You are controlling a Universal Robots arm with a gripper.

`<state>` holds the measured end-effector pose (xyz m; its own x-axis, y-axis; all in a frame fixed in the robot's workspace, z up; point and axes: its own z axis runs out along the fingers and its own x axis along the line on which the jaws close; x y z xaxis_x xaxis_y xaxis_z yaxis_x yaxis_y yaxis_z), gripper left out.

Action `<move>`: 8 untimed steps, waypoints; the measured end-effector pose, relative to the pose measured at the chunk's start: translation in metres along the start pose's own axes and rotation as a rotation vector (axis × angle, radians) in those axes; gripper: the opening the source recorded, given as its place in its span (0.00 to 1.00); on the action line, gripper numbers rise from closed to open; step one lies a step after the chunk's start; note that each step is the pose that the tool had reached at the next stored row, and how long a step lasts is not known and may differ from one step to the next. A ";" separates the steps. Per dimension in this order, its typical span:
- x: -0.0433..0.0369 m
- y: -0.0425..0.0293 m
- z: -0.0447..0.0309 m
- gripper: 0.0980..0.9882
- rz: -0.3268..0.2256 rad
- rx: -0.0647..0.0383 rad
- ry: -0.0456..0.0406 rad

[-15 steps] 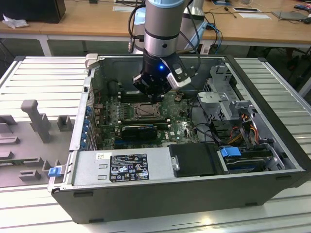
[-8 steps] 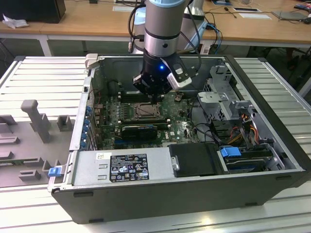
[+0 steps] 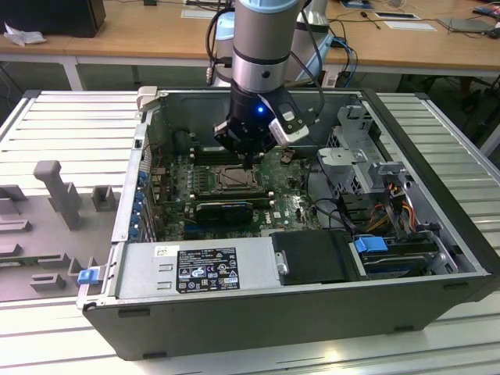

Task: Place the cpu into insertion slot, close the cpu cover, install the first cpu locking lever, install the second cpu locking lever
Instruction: 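Install the second cpu locking lever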

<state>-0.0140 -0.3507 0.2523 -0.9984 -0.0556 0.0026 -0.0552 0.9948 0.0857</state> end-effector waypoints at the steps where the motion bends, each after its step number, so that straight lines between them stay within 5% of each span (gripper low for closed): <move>1: 0.0000 -0.0008 -0.0001 0.01 0.000 0.000 0.0000; 8: 0.0003 -0.0054 -0.0054 0.01 0.000 0.000 0.0000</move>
<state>-0.0140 -0.3566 0.2573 -0.9984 -0.0556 0.0026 -0.0552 0.9948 0.0857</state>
